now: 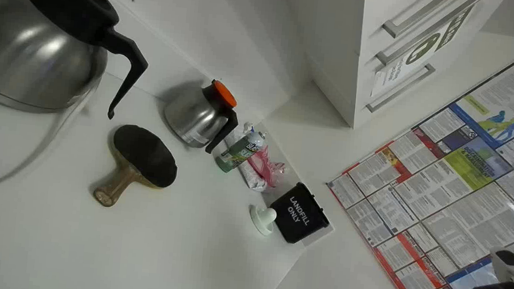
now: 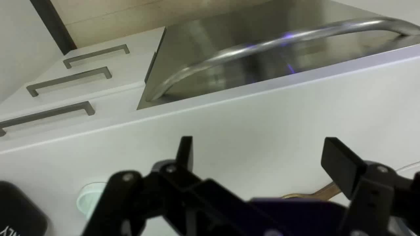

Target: Open the topmost drawer on the right then place the white object on the counter inside the drawer

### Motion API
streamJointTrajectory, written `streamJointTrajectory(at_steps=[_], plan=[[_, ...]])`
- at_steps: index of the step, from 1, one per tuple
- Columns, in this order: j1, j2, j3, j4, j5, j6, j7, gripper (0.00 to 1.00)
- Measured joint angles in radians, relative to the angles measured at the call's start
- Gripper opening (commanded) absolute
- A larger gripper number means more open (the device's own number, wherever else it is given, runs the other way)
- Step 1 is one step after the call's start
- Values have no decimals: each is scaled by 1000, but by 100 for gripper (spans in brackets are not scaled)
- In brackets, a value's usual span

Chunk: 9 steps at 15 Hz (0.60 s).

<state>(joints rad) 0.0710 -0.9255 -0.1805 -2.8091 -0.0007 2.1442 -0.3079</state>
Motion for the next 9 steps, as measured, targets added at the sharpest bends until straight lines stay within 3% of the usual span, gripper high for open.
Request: streamJointTrajectory(at_steps=[9], plan=[[1, 15, 0, -17, 0, -2, 0, 100]])
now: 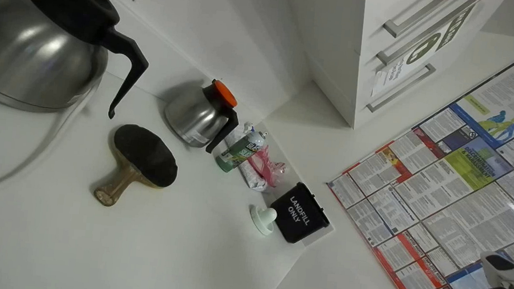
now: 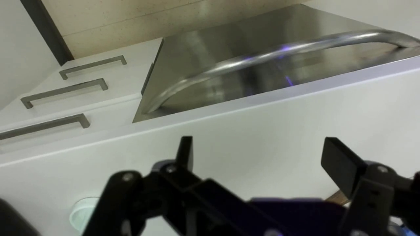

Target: Open the topmost drawer on the right then place the white object on the counter inside the drawer

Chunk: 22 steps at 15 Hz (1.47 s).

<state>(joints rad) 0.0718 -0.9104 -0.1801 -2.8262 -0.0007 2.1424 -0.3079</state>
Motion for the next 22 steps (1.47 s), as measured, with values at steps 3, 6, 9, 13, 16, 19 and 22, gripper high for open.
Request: streamJointTrajectory(at_steps=[3, 6, 9, 13, 16, 19, 22], plan=[[-11, 10, -6, 28, 0, 18, 3, 100], [-42, 55, -62, 69, 2, 81, 5, 100], [-52, 130, -146, 110, 37, 162, -3, 100], [-29, 259, -278, 167, 172, 255, -98, 100], [27, 349, -398, 213, 335, 279, -234, 100], [97, 423, -528, 254, 522, 276, -405, 100], [139, 490, -634, 282, 696, 246, -572, 100]])
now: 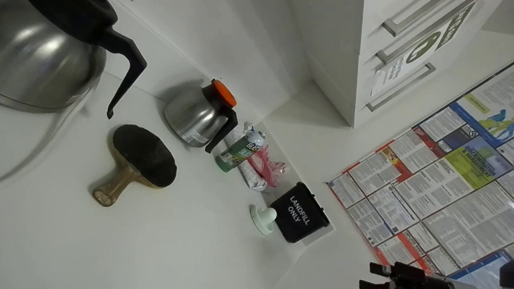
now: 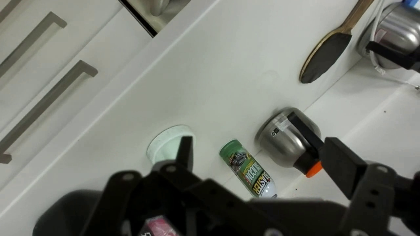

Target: Open the topmost drawer on the right then place the white object on the counter inside the drawer

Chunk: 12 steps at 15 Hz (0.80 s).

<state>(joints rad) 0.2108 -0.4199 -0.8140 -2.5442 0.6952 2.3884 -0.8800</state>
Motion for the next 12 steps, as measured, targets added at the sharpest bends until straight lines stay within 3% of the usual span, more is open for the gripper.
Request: streamJointTrajectory(at_steps=[3, 6, 9, 12], plan=[[-2, 83, -59, 25, 162, -63, -136, 100], [-37, 198, -67, 50, 314, -133, -224, 100], [-121, 314, 0, 68, 396, -184, -268, 100], [-177, 321, 64, 68, 396, -184, -268, 100]])
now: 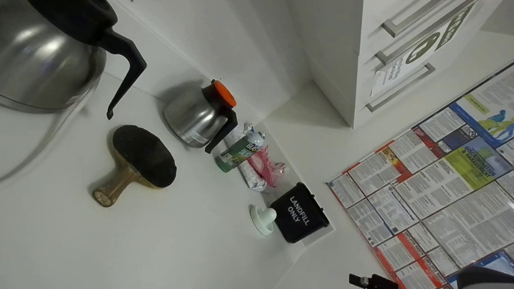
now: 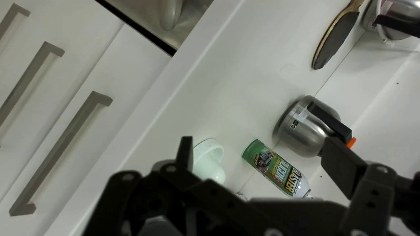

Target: Open the topmost drawer on the right then place the white object on the counter inside the drawer

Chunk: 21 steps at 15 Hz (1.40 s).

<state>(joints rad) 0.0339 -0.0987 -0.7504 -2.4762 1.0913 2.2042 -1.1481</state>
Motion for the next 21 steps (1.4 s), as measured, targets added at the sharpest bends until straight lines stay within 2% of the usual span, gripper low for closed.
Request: streamJointTrajectory(at_steps=[3, 7, 15, 18, 21], plan=[[-7, -4, 2, 0, 0, 0, 0, 100], [-126, 53, 99, 36, 74, -11, 10, 100], [-394, 408, 234, 261, 237, -226, 12, 100], [-484, 543, 285, 354, 282, -263, 11, 100], [-543, 646, 322, 427, 332, -266, 6, 100]])
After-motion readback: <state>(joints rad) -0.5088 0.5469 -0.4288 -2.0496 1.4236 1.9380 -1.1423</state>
